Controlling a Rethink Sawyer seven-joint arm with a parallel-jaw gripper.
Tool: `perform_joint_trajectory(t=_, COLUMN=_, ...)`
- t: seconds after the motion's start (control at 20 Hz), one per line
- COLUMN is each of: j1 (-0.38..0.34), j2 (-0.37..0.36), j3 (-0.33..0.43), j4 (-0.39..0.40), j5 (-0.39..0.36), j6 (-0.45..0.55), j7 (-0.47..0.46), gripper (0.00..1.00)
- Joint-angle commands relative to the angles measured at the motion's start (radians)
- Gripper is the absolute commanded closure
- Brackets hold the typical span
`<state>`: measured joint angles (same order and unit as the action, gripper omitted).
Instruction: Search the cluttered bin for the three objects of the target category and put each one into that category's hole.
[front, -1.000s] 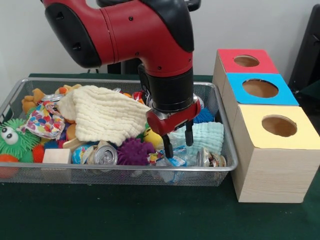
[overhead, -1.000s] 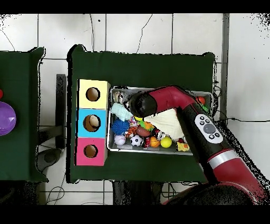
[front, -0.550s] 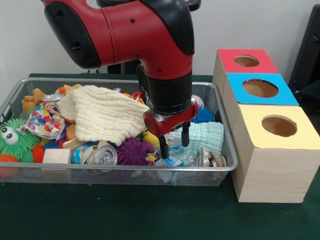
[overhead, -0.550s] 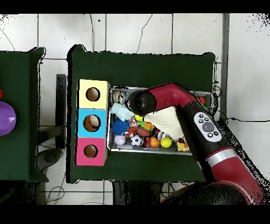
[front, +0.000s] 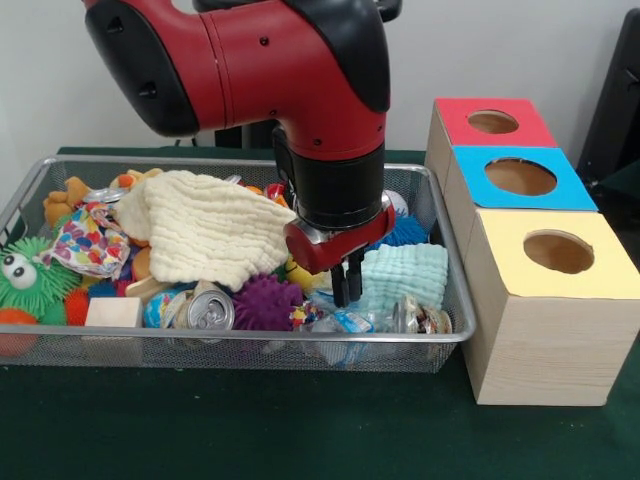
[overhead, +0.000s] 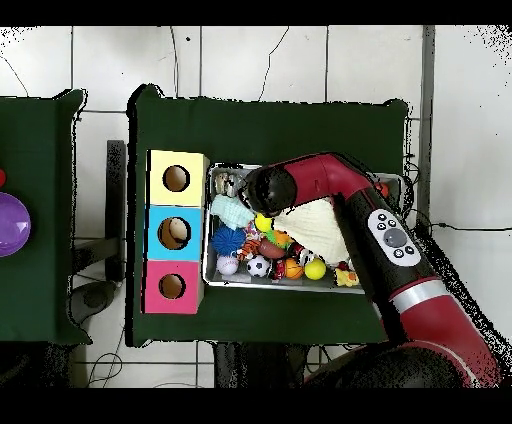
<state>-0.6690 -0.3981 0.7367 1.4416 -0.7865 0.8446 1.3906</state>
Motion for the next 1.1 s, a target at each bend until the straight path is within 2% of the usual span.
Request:
perform_joint_trajectory(t=0.05, j1=0.010, j2=0.035, j3=-0.087, j4=-0.049, j5=-0.024, j6=0.195, j7=-0.247, gripper=1.00)
perform_joint_trajectory(t=0.55, j1=0.017, j2=0.005, j3=-0.090, j4=-0.037, j5=0.005, j6=0.243, j7=-0.211, gripper=1.00)
perform_joint_trajectory(t=1.1, j1=0.019, j2=-0.103, j3=-0.078, j4=0.046, j5=0.083, j6=0.305, j7=-0.144, gripper=1.00)
